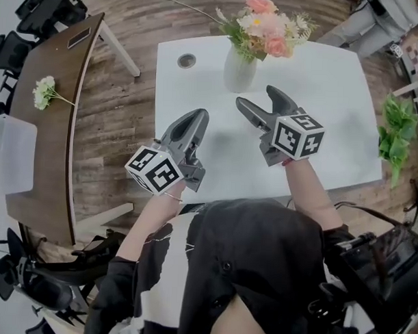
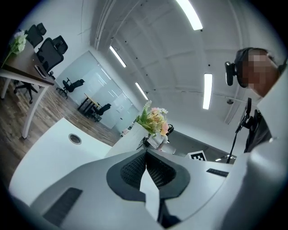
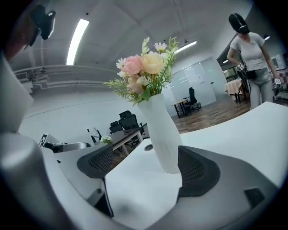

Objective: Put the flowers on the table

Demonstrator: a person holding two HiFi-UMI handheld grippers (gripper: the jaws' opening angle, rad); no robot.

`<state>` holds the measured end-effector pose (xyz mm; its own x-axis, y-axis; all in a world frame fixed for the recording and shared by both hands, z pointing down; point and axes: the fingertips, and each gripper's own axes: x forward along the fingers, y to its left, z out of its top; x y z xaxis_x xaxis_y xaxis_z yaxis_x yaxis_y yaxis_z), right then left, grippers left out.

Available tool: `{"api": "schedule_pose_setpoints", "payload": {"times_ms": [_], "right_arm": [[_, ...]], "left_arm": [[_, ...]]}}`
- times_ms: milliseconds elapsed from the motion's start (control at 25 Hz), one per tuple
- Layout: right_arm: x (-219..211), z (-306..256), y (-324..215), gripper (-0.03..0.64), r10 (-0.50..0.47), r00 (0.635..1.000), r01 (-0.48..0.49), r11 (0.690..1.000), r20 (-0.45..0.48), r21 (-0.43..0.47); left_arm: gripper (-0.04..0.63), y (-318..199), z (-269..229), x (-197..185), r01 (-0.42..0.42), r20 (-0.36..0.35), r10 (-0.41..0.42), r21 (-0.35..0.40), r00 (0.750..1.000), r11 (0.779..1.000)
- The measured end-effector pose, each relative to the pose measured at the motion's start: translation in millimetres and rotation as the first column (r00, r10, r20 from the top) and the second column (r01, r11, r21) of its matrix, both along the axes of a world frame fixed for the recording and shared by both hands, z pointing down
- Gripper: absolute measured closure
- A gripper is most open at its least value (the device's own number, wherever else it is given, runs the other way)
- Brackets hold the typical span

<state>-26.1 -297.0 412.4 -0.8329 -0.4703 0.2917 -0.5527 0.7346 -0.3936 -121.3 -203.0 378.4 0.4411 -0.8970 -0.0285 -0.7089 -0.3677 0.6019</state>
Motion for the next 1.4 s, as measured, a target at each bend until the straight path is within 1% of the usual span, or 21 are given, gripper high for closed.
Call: {"api": "schedule_pose_setpoints", "payload": {"times_ms": [40, 80, 120, 160, 200, 240, 320, 360, 520, 600, 680, 800, 1000, 1160, 1400], "right_arm": [[4, -1, 4, 0.155, 0.019, 1.000, -0.019, 1.000, -0.006, 0.008], [8, -3, 9, 0.176, 0.044, 0.999, -0.044, 0.999, -0.015, 0.018], [13, -4, 14, 0.258, 0.075, 0.997, -0.074, 0.997, -0.024, 0.027], [18, -5, 19, 0.413, 0.108, 0.994, -0.107, 0.994, -0.028, 0.032], [23, -6, 25, 0.480, 0.138, 0.990, -0.137, 0.990, -0.028, 0.031], [27, -6, 33, 0.483, 0.162, 0.986, -0.162, 0.986, -0.023, 0.027], [31, -5, 51, 0.559, 0.199, 0.980, -0.199, 0.980, -0.012, 0.011], [31, -4, 59, 0.575, 0.218, 0.976, -0.218, 0.976, -0.008, -0.003], [28, 4, 97, 0.594, 0.281, 0.960, -0.280, 0.958, 0.005, -0.063], [26, 4, 113, 0.598, 0.311, 0.950, -0.311, 0.949, -0.014, -0.049], [23, 2, 128, 0.600, 0.342, 0.939, -0.342, 0.939, -0.036, -0.022], [9, 9, 157, 0.601, 0.334, 0.941, -0.335, 0.942, -0.048, -0.025], [-4, 7, 193, 0.601, 0.308, 0.948, -0.309, 0.951, -0.076, -0.006], [-7, -3, 205, 0.601, 0.309, 0.946, -0.307, 0.951, -0.096, 0.029], [-9, -21, 212, 0.601, 0.313, 0.945, -0.307, 0.949, -0.093, 0.068]], "left_arm": [[0.581, 2, -2, 3, -0.019, -0.009, 0.019, 0.008, 1.000, 1.000], [0.581, 4, -4, 7, -0.040, -0.012, 0.040, 0.017, 0.999, 0.999], [0.581, 8, -6, 10, -0.062, -0.013, 0.063, 0.023, 0.998, 0.998], [0.581, 13, -7, 12, -0.084, -0.013, 0.085, 0.028, 0.996, 0.996], [0.581, 20, -8, 14, -0.104, -0.013, 0.105, 0.030, 0.994, 0.994], [0.581, 28, -8, 15, -0.123, -0.013, 0.123, 0.032, 0.992, 0.992], [0.581, 47, -9, 14, -0.156, -0.002, 0.156, 0.038, 0.988, 0.987], [0.581, 58, -9, 12, -0.170, 0.012, 0.170, 0.040, 0.985, 0.985], [0.581, 102, -6, 3, -0.215, 0.118, 0.208, 0.050, 0.971, 0.975], [0.581, 123, -7, -1, -0.243, 0.161, 0.231, 0.058, 0.960, 0.968], [0.581, 143, -7, -7, -0.265, 0.179, 0.251, 0.061, 0.951, 0.962], [0.581, 170, -4, -20, -0.277, 0.176, 0.263, 0.060, 0.949, 0.959], [0.581, 195, -12, -38, -0.255, 0.153, 0.241, 0.081, 0.958, 0.964], [0.581, 205, -23, -44, -0.254, 0.152, 0.237, 0.111, 0.960, 0.961], [0.581, 214, -36, -52, -0.243, 0.152, 0.221, 0.147, 0.963, 0.959]]}}
